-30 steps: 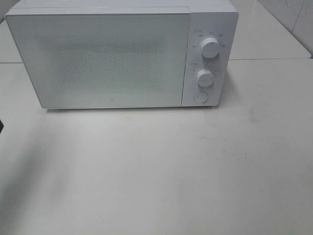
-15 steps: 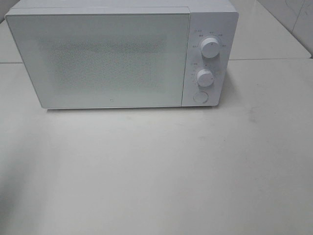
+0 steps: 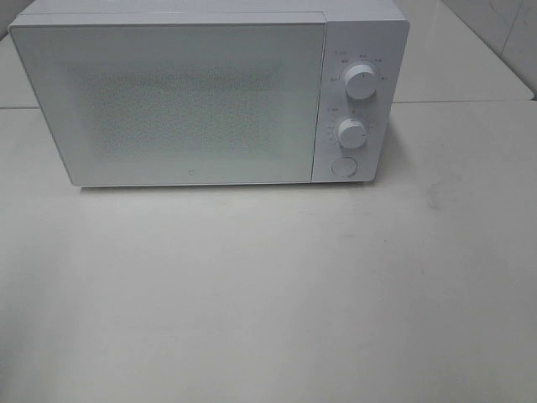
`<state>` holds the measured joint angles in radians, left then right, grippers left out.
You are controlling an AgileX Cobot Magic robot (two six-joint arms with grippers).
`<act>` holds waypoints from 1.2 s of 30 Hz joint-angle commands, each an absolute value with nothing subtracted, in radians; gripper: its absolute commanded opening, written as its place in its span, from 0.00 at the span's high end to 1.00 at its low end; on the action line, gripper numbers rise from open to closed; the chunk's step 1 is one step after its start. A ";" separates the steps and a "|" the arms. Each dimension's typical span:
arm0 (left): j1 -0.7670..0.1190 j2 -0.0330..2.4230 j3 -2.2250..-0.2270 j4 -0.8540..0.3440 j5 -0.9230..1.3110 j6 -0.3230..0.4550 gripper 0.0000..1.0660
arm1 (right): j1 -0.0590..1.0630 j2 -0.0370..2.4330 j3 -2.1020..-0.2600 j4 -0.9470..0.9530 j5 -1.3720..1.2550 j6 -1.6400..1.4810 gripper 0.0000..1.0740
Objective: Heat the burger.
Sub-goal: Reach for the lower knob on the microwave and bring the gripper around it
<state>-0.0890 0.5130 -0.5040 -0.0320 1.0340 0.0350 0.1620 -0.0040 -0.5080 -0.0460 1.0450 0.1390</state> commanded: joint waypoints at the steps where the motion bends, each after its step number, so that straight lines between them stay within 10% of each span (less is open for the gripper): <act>1: -0.087 0.392 -0.501 -0.042 1.038 -0.006 0.06 | 0.154 -0.030 -0.507 -0.045 1.037 0.133 0.35; 36: -0.087 -0.031 -0.500 -0.082 1.036 0.000 0.06 | 0.154 -0.021 -0.507 -0.045 1.037 0.132 0.35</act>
